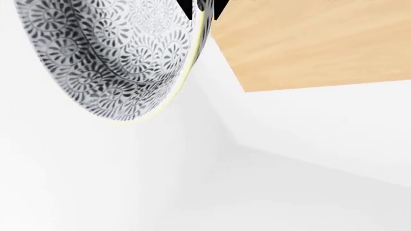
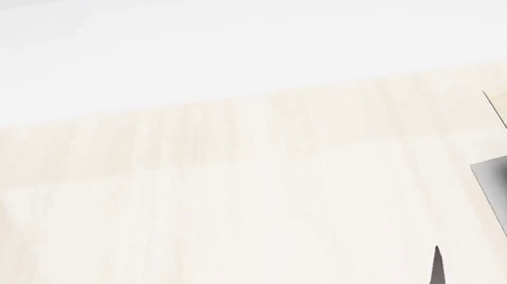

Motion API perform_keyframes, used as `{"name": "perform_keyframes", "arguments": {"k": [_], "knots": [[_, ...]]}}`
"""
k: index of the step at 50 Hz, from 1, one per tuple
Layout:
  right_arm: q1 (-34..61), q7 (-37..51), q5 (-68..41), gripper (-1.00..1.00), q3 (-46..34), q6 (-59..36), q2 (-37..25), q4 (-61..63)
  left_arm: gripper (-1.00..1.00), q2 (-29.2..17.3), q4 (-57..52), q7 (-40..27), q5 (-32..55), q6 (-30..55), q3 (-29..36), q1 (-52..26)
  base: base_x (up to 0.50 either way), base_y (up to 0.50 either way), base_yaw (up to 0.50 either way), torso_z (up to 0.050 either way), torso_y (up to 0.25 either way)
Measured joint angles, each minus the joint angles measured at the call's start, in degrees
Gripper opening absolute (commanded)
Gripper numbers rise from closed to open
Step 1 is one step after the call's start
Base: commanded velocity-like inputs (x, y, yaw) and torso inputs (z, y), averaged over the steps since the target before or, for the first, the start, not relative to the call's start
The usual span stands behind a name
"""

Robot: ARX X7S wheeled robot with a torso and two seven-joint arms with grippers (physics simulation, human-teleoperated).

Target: Close the top drawer of the cabinet and put the bowl on top of it.

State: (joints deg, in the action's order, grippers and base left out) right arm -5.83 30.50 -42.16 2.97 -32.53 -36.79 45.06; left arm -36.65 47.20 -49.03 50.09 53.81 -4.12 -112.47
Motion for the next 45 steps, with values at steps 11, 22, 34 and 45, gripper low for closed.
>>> {"name": "perform_keyframes", "arguments": {"k": [11, 22, 34, 45], "knots": [[-0.27, -0.23, 0.25, 1.0, -0.17, 0.48, 0.01, -0.32, -1.0, -0.23, 0.36, -0.85, -0.92, -0.55, 0.43, 2.22, 0.0, 0.0, 0.0, 0.0, 0.0], [-0.51, -0.44, 0.38, 1.0, -0.24, 0.99, 0.06, -0.64, -1.0, -1.12, 0.25, -1.51, -0.84, -1.63, -0.76, 6.41, 0.0, 0.0, 0.0, 0.0, 0.001], [-0.84, -0.42, 0.51, 1.0, -0.27, 1.27, -0.03, -0.7, -1.0, -1.72, -0.8, -2.27, -0.17, -2.54, -2.41, 12.35, 0.0, 0.0, 0.0, 0.0, 0.0], [-0.81, -0.53, 0.76, 1.0, -0.61, 1.58, 0.04, -1.0, -1.0, -2.59, -2.57, -4.29, 0.8, -1.82, -4.14, 16.56, 0.0, 0.0, 0.0, 0.0, 0.001]]}}
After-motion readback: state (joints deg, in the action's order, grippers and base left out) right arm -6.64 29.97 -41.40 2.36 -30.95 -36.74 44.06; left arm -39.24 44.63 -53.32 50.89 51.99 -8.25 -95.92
